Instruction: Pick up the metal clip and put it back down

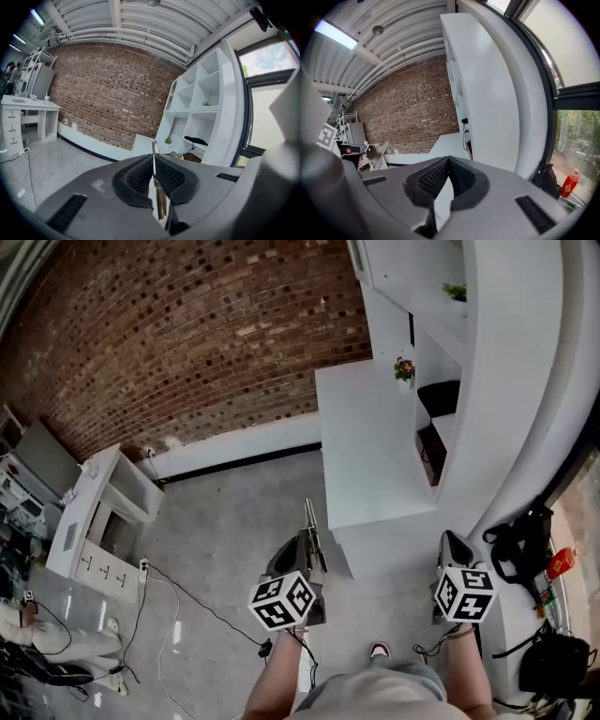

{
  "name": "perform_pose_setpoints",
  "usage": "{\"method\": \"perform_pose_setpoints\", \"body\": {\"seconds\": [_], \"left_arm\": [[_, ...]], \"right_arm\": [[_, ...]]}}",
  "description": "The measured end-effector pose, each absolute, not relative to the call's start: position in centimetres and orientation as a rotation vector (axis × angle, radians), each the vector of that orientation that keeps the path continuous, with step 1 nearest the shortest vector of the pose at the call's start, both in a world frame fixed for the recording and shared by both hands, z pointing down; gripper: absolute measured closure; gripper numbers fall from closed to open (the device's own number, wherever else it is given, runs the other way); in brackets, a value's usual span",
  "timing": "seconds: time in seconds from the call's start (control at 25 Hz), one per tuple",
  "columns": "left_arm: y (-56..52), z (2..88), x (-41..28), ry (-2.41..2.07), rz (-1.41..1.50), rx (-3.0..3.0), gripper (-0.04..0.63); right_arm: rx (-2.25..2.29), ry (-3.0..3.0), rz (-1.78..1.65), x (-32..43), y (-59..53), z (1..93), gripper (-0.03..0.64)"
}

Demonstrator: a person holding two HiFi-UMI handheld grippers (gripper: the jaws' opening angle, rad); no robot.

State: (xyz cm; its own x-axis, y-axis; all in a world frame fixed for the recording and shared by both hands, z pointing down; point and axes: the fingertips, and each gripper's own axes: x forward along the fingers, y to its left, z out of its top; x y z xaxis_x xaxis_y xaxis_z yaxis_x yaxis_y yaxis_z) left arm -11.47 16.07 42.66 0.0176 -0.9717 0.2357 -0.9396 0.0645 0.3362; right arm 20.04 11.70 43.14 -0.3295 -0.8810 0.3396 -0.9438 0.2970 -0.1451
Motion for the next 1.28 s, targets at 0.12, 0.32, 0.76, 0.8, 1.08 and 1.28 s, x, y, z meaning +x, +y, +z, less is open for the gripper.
{"method": "perform_pose_setpoints", "body": {"seconds": [0.12, 0.32, 0.76, 0.8, 1.08, 1.28], "left_arm": [[14.0, 42.5, -11.2, -1.96, -0.112, 1.899, 0.58], [11.9, 42.2, -11.9, -1.982, -0.115, 1.883, 0.58], [8.2, 44.8, -13.6, -1.954, -0.104, 1.846, 0.58], [7.5, 45.0, -13.7, -1.944, -0.108, 1.847, 0.58], [-0.2, 45.3, -15.6, -1.881, -0.178, 1.878, 0.58], [-5.3, 44.5, -17.6, -1.835, -0.193, 1.911, 0.58]], "right_arm": [[1.659, -2.38, 0.474, 19.8, 9.4, 43.3, 0.615], [1.625, -2.396, 0.468, 18.7, 6.8, 43.2, 0.615], [1.566, -2.364, 0.499, 16.3, 4.1, 45.8, 0.615], [1.567, -2.356, 0.494, 16.1, 3.5, 45.8, 0.615], [1.569, -2.324, 0.419, 13.1, -2.4, 45.0, 0.615], [1.603, -2.307, 0.387, 10.6, -6.9, 43.4, 0.615]]}}
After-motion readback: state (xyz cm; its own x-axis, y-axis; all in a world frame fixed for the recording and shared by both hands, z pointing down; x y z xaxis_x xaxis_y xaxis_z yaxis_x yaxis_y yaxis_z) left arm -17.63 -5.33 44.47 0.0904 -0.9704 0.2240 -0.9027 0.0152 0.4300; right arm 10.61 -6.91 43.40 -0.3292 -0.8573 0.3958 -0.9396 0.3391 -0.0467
